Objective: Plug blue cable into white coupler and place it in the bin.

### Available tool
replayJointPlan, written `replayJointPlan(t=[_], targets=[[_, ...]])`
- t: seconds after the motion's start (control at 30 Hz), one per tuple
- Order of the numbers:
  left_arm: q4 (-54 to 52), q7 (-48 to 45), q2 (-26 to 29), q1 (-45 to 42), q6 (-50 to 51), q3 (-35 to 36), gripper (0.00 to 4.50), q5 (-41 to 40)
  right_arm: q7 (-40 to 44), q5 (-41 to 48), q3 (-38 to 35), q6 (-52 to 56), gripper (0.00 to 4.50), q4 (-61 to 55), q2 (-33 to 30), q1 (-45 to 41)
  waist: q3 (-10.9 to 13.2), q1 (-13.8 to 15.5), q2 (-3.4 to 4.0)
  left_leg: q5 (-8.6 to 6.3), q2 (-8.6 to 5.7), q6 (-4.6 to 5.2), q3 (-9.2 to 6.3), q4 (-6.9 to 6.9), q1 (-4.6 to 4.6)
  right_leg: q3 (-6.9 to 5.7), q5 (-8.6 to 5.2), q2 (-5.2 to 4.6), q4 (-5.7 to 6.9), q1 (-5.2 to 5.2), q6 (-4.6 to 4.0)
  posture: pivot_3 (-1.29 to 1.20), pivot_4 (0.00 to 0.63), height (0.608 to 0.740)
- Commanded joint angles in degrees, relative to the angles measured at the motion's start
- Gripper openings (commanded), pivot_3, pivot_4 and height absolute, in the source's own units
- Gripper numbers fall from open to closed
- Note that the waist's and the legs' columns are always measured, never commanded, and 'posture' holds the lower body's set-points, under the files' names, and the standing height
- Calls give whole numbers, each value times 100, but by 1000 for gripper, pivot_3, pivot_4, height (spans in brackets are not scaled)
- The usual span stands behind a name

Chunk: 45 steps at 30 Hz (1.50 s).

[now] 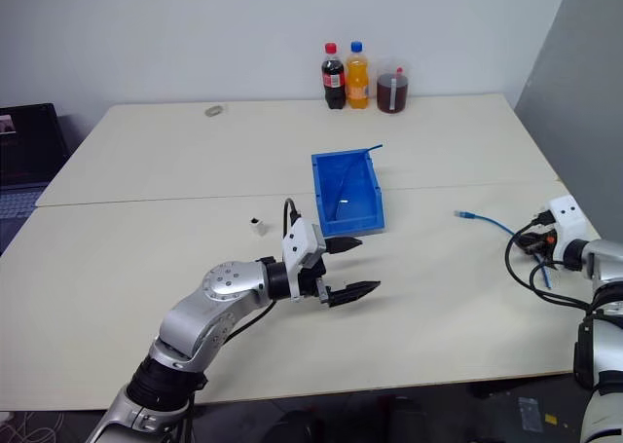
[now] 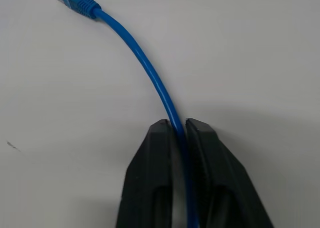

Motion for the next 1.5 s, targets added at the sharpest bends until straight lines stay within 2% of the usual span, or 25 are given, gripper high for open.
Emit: replayJointPlan(t=[0.03,0.17,0.33,0.43,0.53,0.6,0.7,0.8,0.93,1.13,1.23,1.5], targets=[[-274,-50,20,43,-124,99,4500,-35,9,-142,53,-21,71,122,-27,100,0,3,0,0,0,0,-1,3,-2,0,5,0,-1,0,0,0,150,740],[-333,-48,53,109,-122,108,4500,-34,198,-139,62,-133,71,16,-52,154,0,4,0,0,-2,1,-1,9,-5,1,11,0,-1,0,4,0,150,740],[-675,-8,211,455,-46,228,4500,-105,873,-186,230,-526,71,-403,-232,321,0,-4,1,-1,0,1,0,9,-5,4,11,1,-2,-1,4,0,150,740],[-1253,95,541,1327,-202,511,4500,-40,1628,46,276,-591,71,-1407,-310,681,0,-20,2,-1,2,2,-3,8,-6,7,11,0,-3,-4,4,0,150,740],[-1654,393,707,2161,-232,972,4500,3,2045,555,307,167,71,-3452,-152,1460,-2,-39,5,-5,16,5,-1,5,-5,16,12,-5,-3,-12,3,0,150,740],[-1846,537,760,2581,-224,1171,4500,-16,2019,842,363,804,71,-4722,6,1941,-1,-23,5,-6,18,6,-9,4,-15,16,14,-7,2,-28,-1,0,150,740],[-2219,800,741,3556,-262,1412,4500,17,1396,954,730,1549,71,-6322,692,2501,-1,-7,4,-8,25,14,-18,4,-14,13,25,-1,5,-30,-8,0,150,740],[-2535,1022,674,4319,-362,1620,4500,49,935,954,1187,2206,71,-7168,1327,2632,0,4,2,-26,24,47,-23,5,-9,8,24,3,4,-22,-8,0,150,740],[-2667,1281,602,4715,-513,1828,4500,151,629,898,1604,2812,71,-7532,1776,2435,4,93,6,-22,18,53,-28,6,-16,4,26,1,3,-29,-6,0,150,740],[-2633,1522,430,5140,-750,1887,4500,302,507,696,2072,2828,71,-7495,1842,2427,2,157,1,-19,14,58,-23,7,-15,-3,36,3,-7,-27,-10,0,150,740],[-2592,1600,343,5317,-875,1884,4500,368,481,728,2152,2794,635,-7446,1847,2513,2,147,1,-18,15,56,-14,5,-15,-2,36,2,-6,-34,-10,0,150,740],[-2222,1406,409,5191,-1067,1999,4500,317,362,880,1979,2924,2616,-7673,1803,2608,1,144,0,-20,18,63,-15,6,-13,-7,39,4,-3,-31,-8,0,150,740]])
